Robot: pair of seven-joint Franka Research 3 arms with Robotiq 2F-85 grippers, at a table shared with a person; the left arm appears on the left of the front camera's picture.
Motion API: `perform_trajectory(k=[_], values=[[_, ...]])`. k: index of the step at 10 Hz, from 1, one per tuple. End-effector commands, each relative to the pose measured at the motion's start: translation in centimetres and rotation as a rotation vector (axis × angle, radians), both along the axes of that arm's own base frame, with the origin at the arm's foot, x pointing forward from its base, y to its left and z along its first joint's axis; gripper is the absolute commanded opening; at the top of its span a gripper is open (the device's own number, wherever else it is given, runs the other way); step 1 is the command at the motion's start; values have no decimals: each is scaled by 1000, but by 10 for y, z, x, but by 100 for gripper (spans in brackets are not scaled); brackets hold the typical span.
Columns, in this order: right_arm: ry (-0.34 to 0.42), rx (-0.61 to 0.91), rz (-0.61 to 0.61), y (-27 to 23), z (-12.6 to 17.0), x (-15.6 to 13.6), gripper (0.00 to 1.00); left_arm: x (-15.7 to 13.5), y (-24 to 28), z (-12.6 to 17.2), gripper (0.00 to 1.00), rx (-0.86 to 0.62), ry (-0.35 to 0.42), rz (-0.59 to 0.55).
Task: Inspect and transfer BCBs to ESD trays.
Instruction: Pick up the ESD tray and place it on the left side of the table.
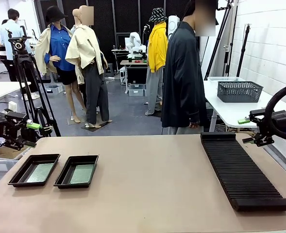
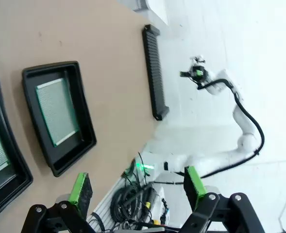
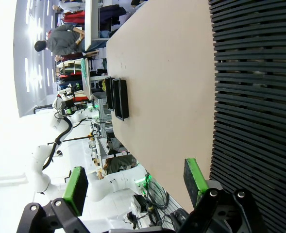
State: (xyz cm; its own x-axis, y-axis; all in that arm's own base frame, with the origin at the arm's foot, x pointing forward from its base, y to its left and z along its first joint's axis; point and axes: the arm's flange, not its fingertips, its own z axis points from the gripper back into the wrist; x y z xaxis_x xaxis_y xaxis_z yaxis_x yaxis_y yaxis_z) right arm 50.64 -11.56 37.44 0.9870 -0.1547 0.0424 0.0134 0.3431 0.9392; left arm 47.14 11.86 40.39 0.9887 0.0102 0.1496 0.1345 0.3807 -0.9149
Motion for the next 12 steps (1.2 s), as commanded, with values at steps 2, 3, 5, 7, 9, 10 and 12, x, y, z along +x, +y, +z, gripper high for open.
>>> perform_trajectory(k=[2, 3, 5, 7, 9, 10, 12], values=[[3, -12, 1, 2, 1, 0, 100, 16, 3, 0, 100, -63, -6, -79], [3, -12, 1, 2, 1, 0, 100, 17, -1, 4, 100, -38, -21, -85], [3, -12, 1, 2, 1, 0, 100, 9, 0, -5, 100, -47, 15, -65], [3, -12, 1, 2, 1, 0, 100, 9, 0, -5, 100, -47, 15, -65], [3, -12, 1, 2, 1, 0, 100, 9, 0, -5, 100, -47, 15, -65], [3, -12, 1, 2, 1, 0, 100, 9, 0, -5, 100, -47, 15, -65], [3, -12, 1, 2, 1, 0, 100, 9, 0, -5, 100, -47, 15, -65]])
